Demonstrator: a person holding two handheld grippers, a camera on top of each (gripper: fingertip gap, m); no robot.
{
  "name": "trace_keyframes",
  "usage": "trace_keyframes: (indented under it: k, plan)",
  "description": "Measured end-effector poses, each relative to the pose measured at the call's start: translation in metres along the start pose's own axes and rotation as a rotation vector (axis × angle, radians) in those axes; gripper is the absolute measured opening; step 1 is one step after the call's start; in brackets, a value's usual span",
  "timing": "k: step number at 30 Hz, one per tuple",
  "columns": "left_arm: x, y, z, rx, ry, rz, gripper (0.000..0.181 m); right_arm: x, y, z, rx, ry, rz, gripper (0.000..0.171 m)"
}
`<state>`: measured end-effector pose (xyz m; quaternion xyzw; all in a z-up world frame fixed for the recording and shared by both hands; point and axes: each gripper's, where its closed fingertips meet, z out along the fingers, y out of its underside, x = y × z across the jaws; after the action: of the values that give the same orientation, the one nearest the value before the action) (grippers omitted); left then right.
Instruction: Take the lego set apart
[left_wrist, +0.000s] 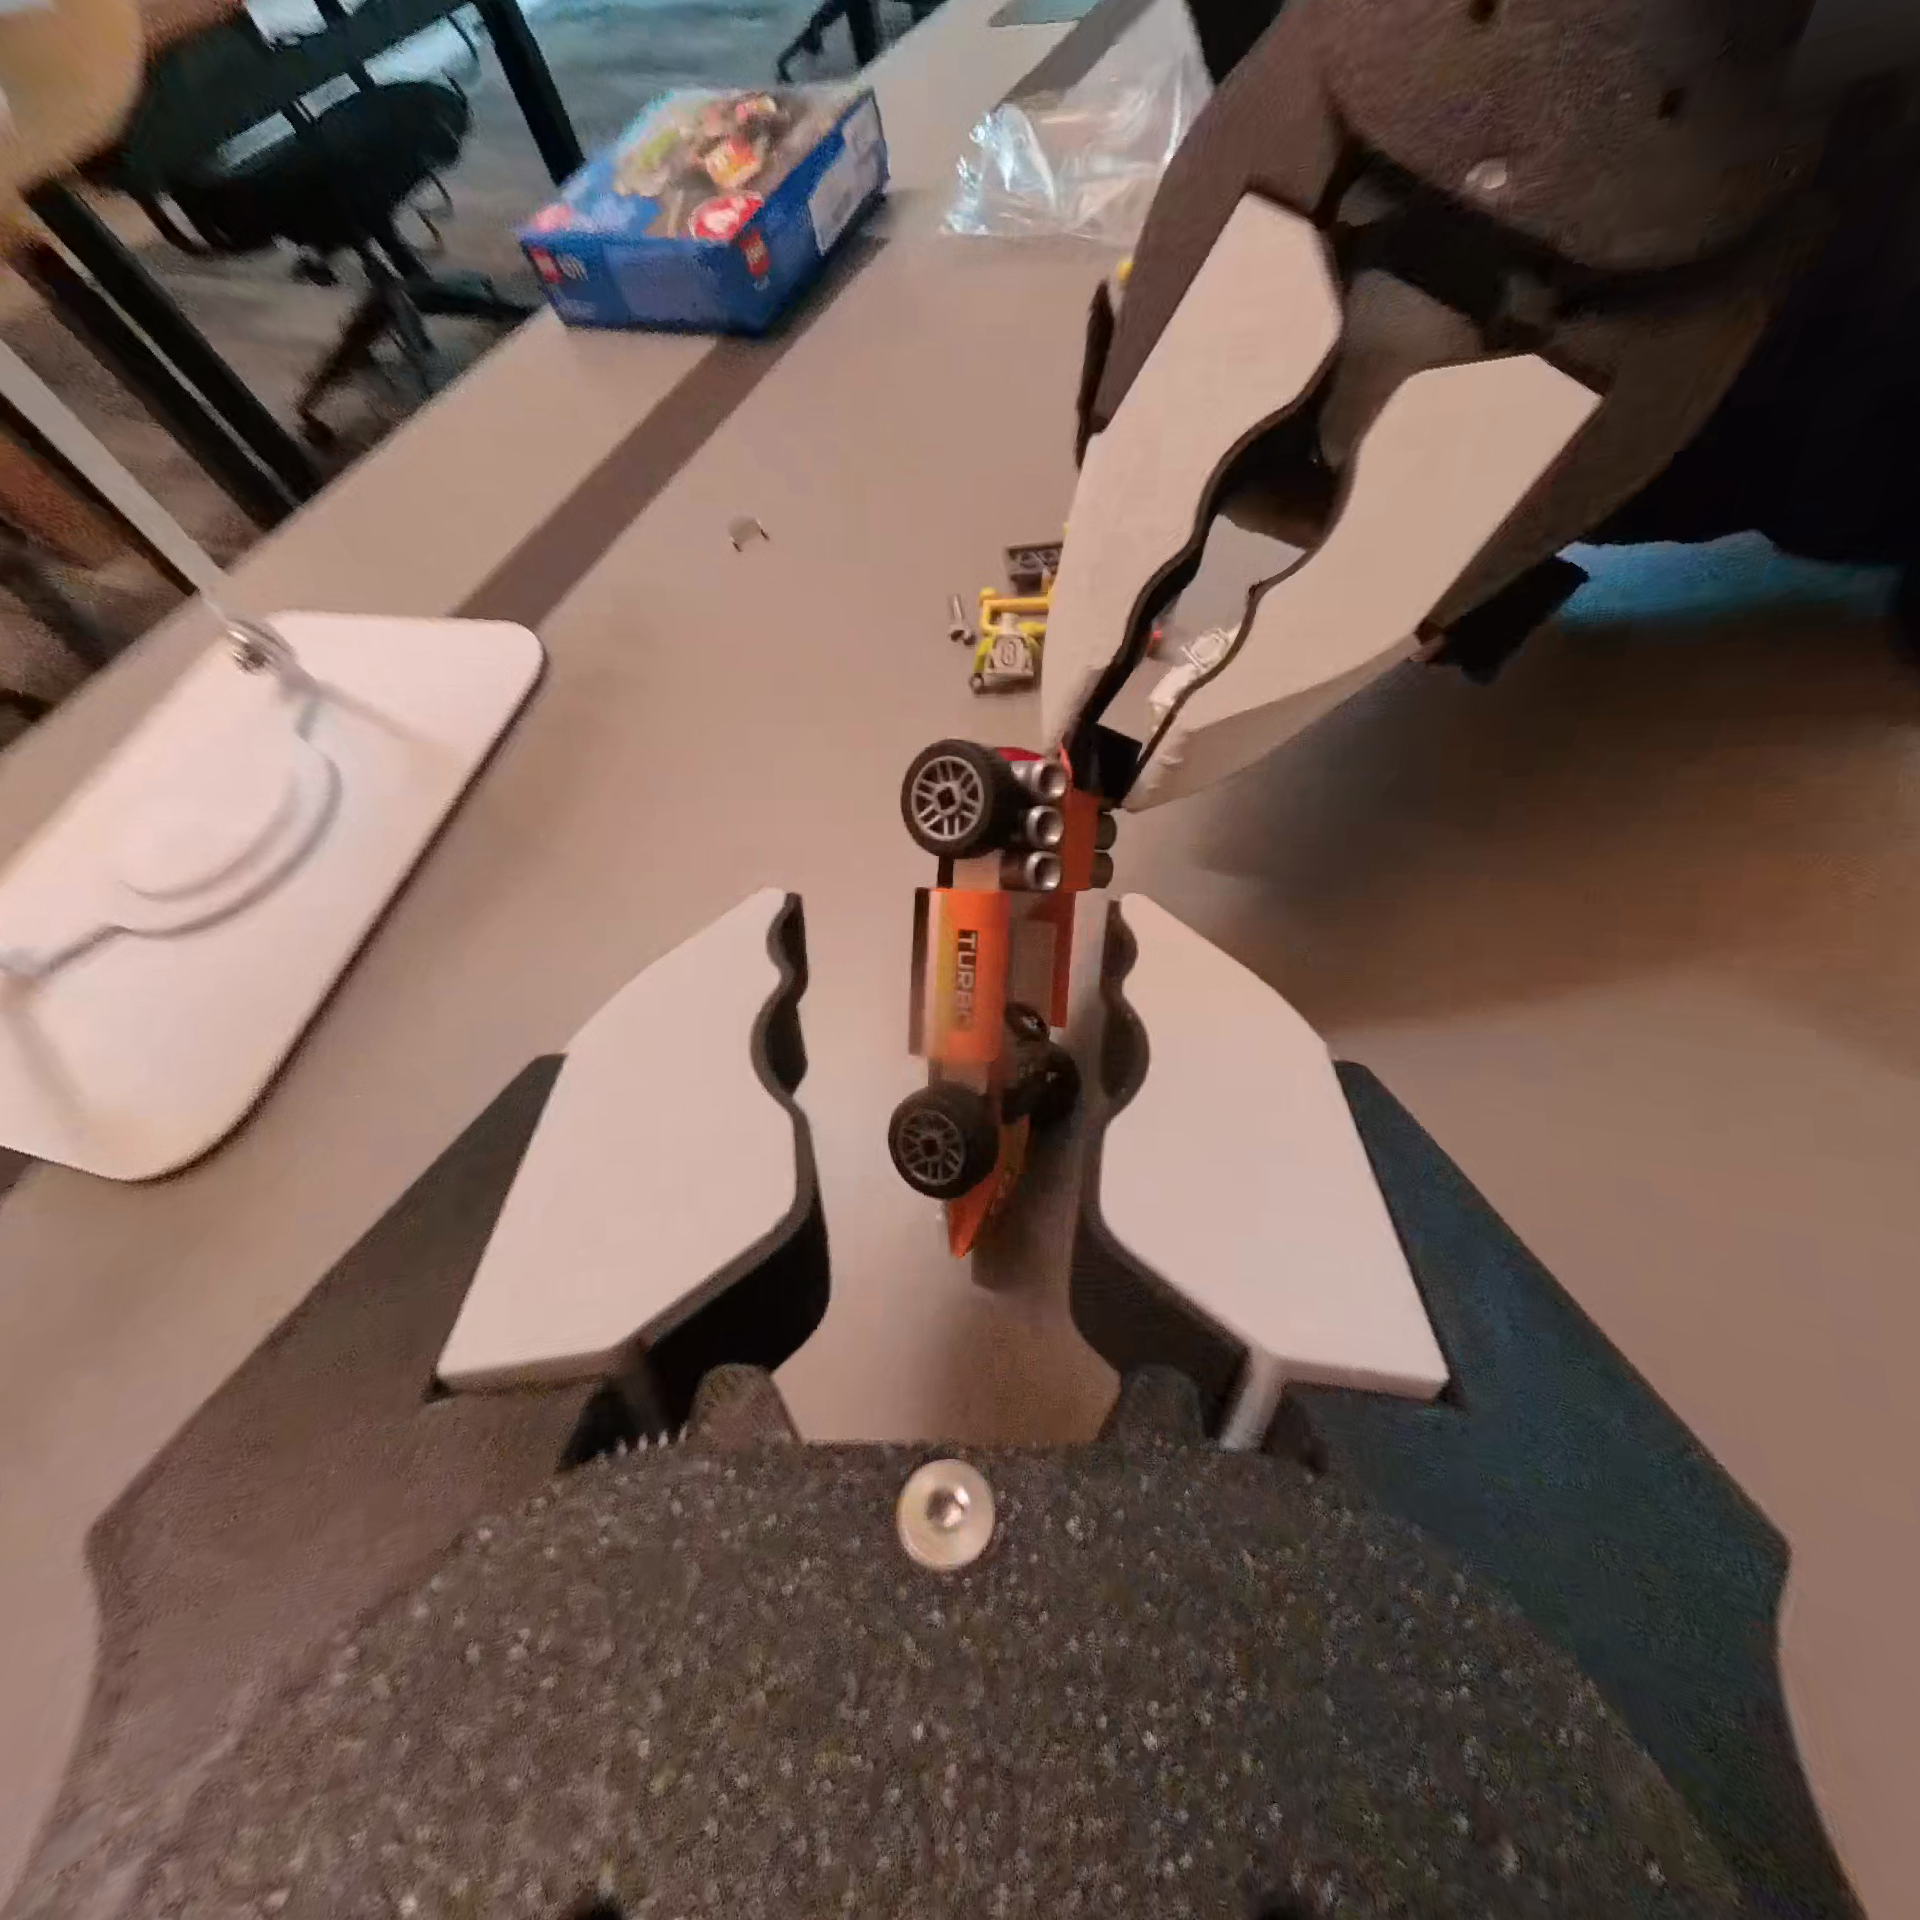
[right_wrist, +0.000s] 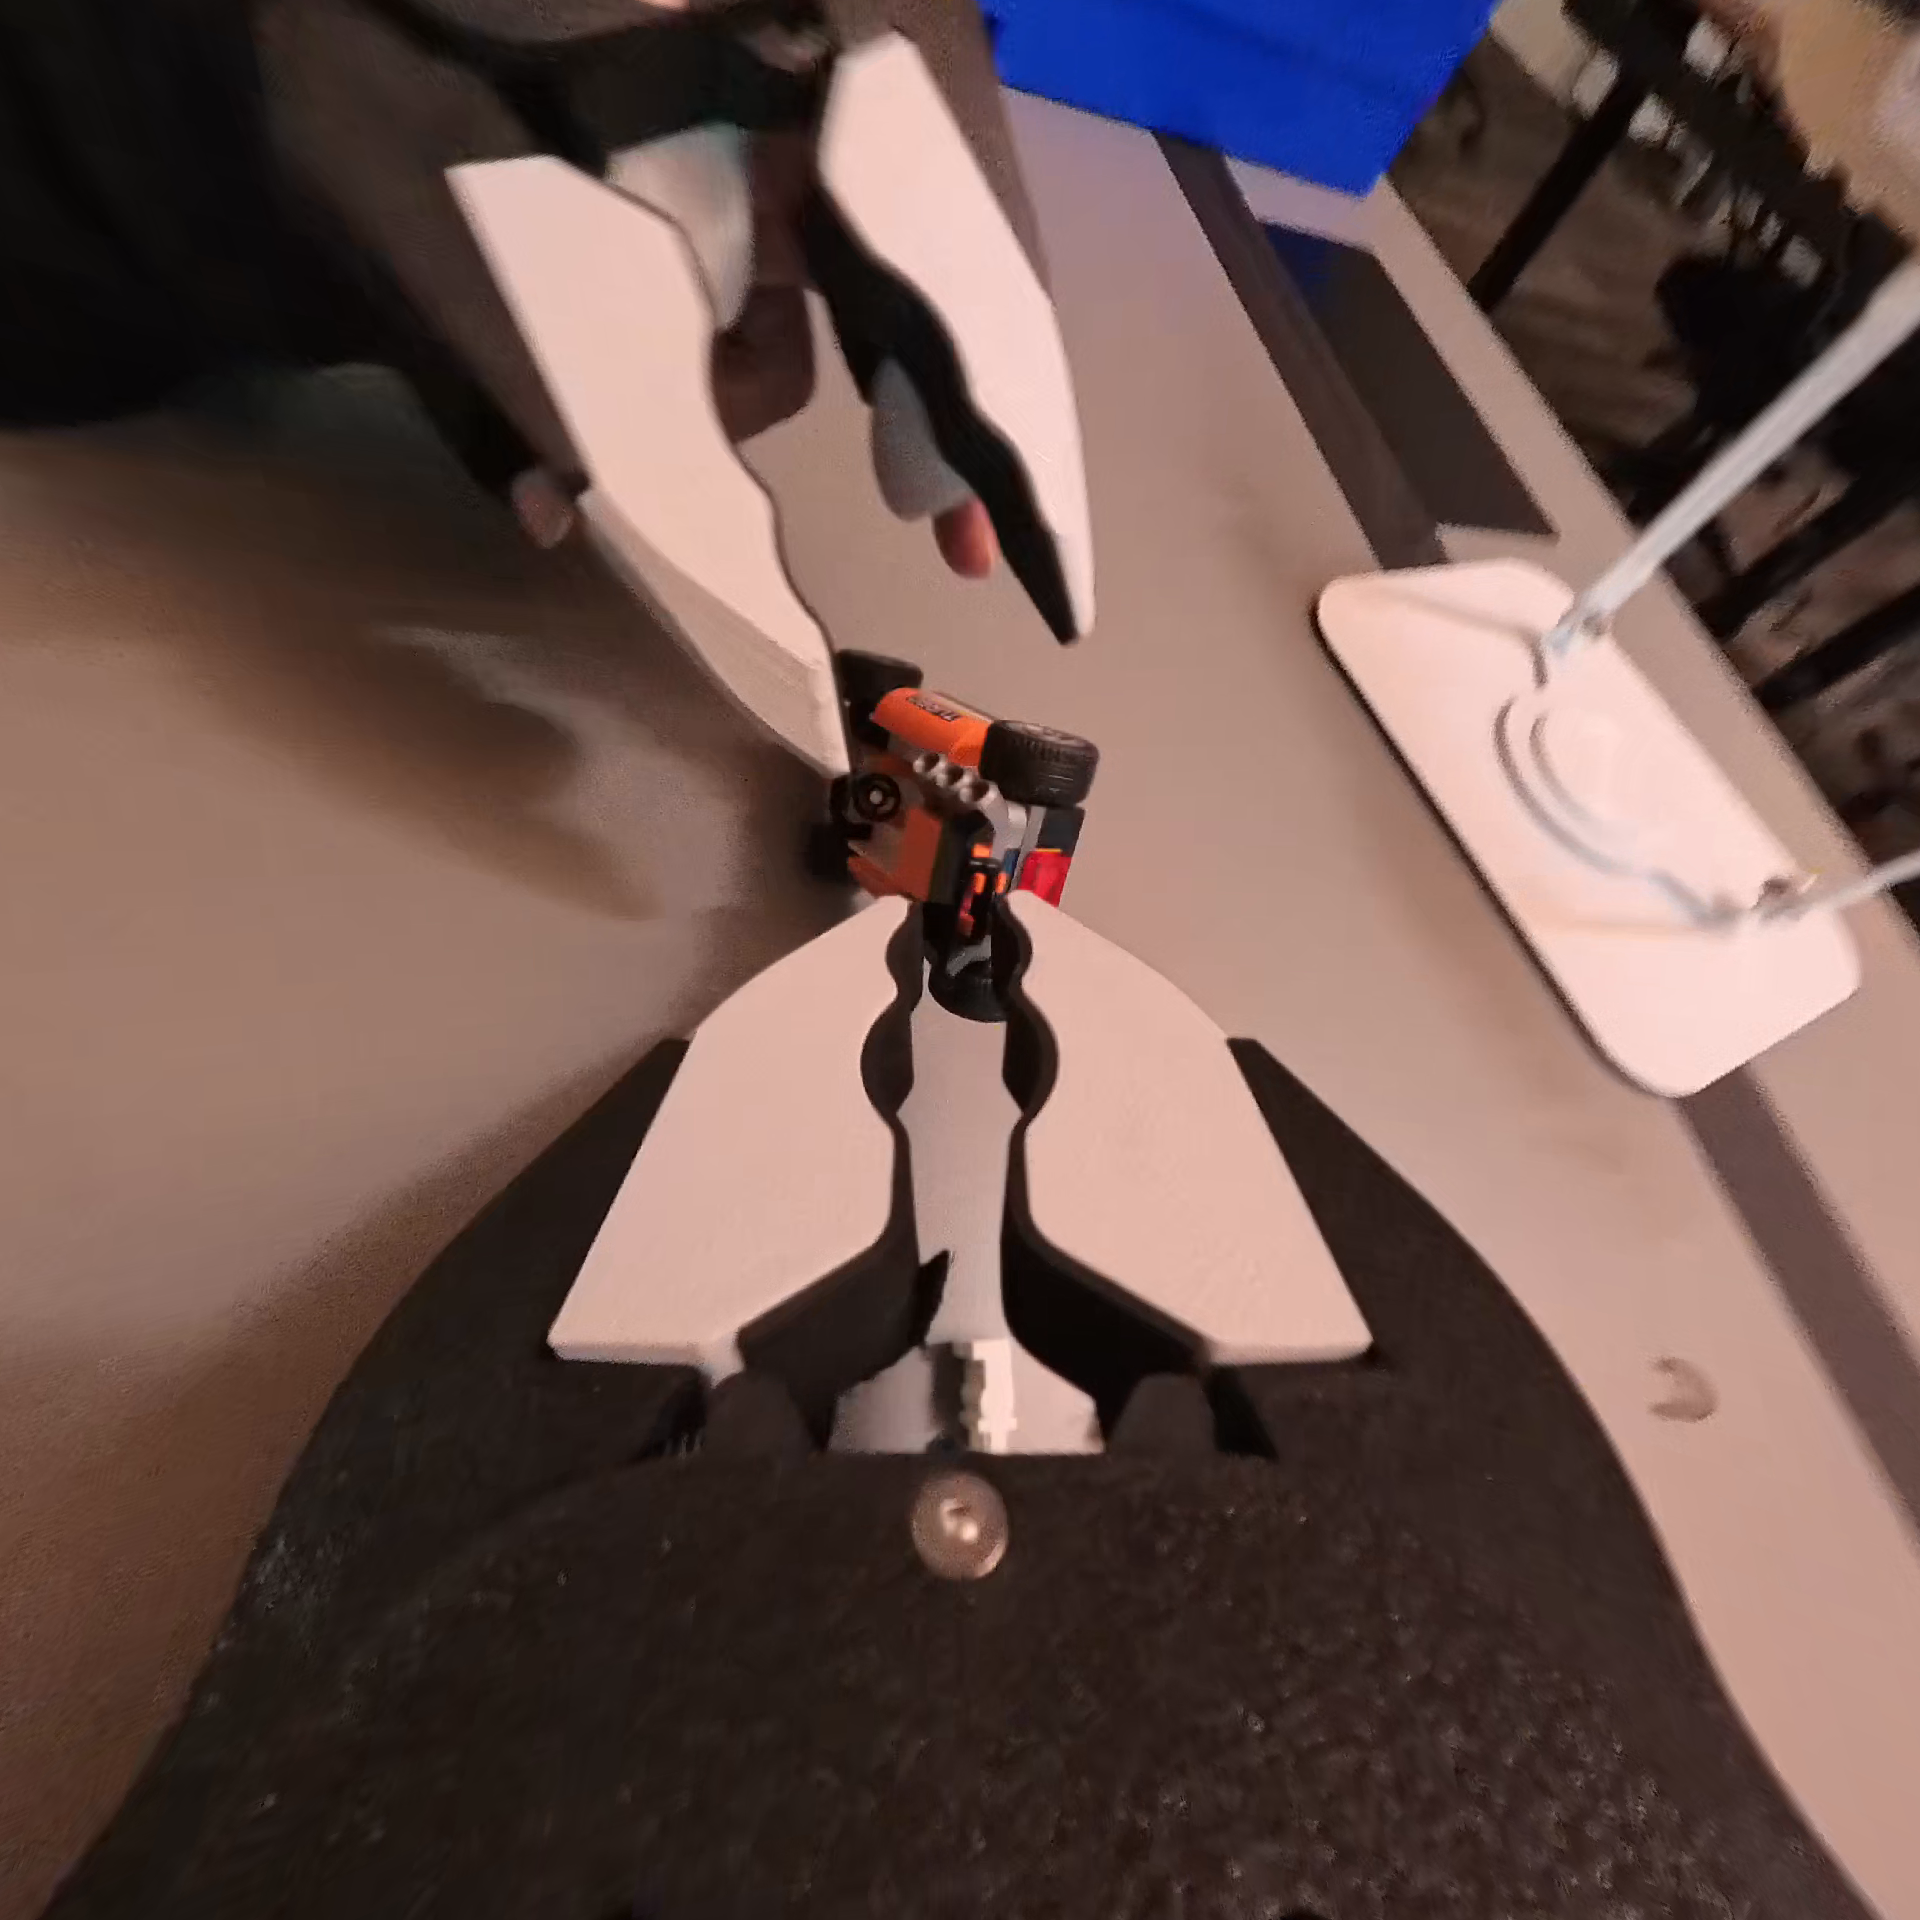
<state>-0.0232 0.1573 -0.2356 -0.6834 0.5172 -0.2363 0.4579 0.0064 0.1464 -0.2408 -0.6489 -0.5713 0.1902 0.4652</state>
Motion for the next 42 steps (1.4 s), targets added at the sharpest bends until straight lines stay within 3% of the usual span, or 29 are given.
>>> trace_keyframes:
  k: [5, 10, 24, 36, 42]
  plan:
    - [0.016, 0.020, 0.008, -0.108, 0.052, 0.121, 0.051, -0.009, -0.011, 0.001, 0.019, 0.054, -0.231, 0.012]
    - [0.008, 0.019, 0.011, -0.090, -0.016, 0.163, 0.017, -0.010, -0.009, 0.002, -0.014, 0.109, -0.362, 0.012]
    - [-0.017, 0.005, 0.006, -0.061, -0.273, 0.322, 0.016, 0.009, -0.021, 0.000, -0.024, 0.327, -0.496, 0.013]
    - [-0.021, 0.012, 0.006, -0.101, -0.273, 0.246, 0.016, 0.006, -0.025, 0.002, -0.015, 0.328, -0.441, 0.002]
    - [-0.012, 0.012, 0.005, -0.083, -0.179, 0.253, 0.016, -0.004, -0.027, -0.003, 0.025, 0.138, -0.182, 0.001]
